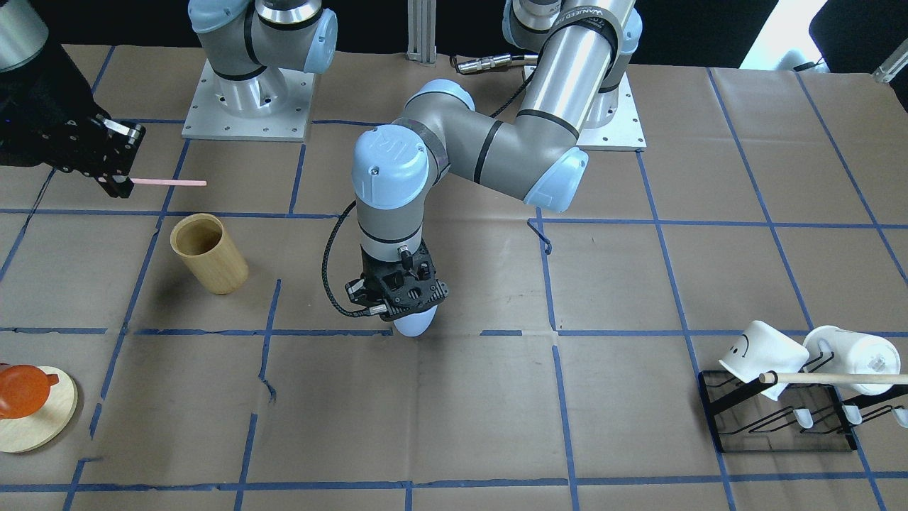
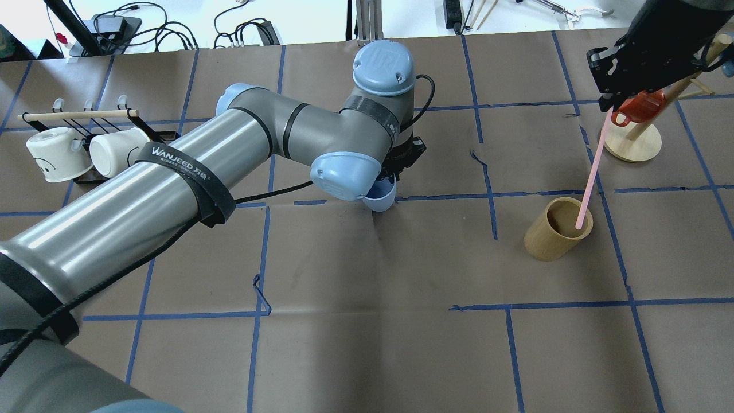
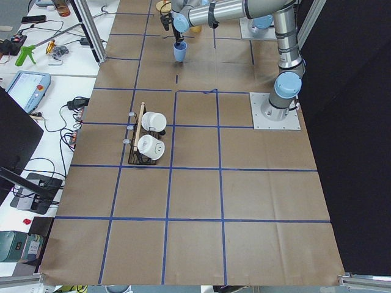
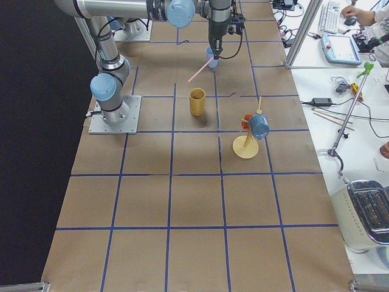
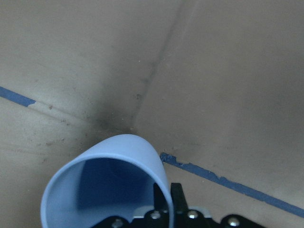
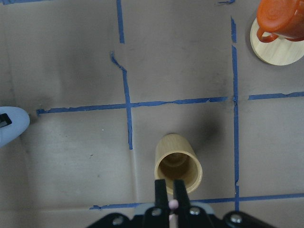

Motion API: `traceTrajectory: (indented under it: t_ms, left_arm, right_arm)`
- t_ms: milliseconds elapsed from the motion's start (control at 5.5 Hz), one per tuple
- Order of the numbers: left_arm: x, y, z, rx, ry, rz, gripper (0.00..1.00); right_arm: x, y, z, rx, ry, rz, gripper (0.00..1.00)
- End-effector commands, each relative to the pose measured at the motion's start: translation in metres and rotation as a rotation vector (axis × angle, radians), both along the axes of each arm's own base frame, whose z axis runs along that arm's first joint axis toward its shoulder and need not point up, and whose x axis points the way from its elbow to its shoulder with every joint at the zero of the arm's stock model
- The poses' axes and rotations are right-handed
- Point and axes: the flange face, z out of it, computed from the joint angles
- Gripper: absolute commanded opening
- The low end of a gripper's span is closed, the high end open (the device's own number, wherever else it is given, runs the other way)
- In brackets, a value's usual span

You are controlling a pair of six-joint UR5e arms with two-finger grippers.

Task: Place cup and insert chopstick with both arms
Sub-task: 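Set blue cup down with left gripper while right lifts pink stick out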

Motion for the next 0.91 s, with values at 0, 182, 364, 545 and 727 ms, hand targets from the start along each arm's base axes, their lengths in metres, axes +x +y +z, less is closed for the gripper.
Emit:
traceTrajectory:
  t_ms: [0, 182, 364, 545, 727]
  left_arm:
    - [0.000, 0.001, -0.002, -0.002, -0.002, -0.013, 0.99]
    - [0.001, 0.002, 0.007, -0.012, 0.001, -0.015, 1.00]
    - [0.002, 0.000, 0.038, -0.050, 0.013, -0.060, 1.00]
    - [0.027, 0.008, 0.110, -0.054, 0.007, -0.116, 1.00]
    - [0.089, 0.017, 0.177, -0.002, -0.017, -0.163, 0.99]
  right_arm:
    - [0.060, -0.014, 0.001, 0.079, 0.009, -0.037, 0.08]
    - [0.063, -0.016, -0.003, 0.085, 0.022, -0.034, 0.08]
    - [0.063, -0.018, -0.004, 0.082, 0.022, -0.034, 0.08]
    - [0.063, -0.031, -0.009, 0.056, 0.022, -0.033, 0.08]
    - [0.064, -0.057, -0.002, 0.027, 0.020, -0.051, 0.08]
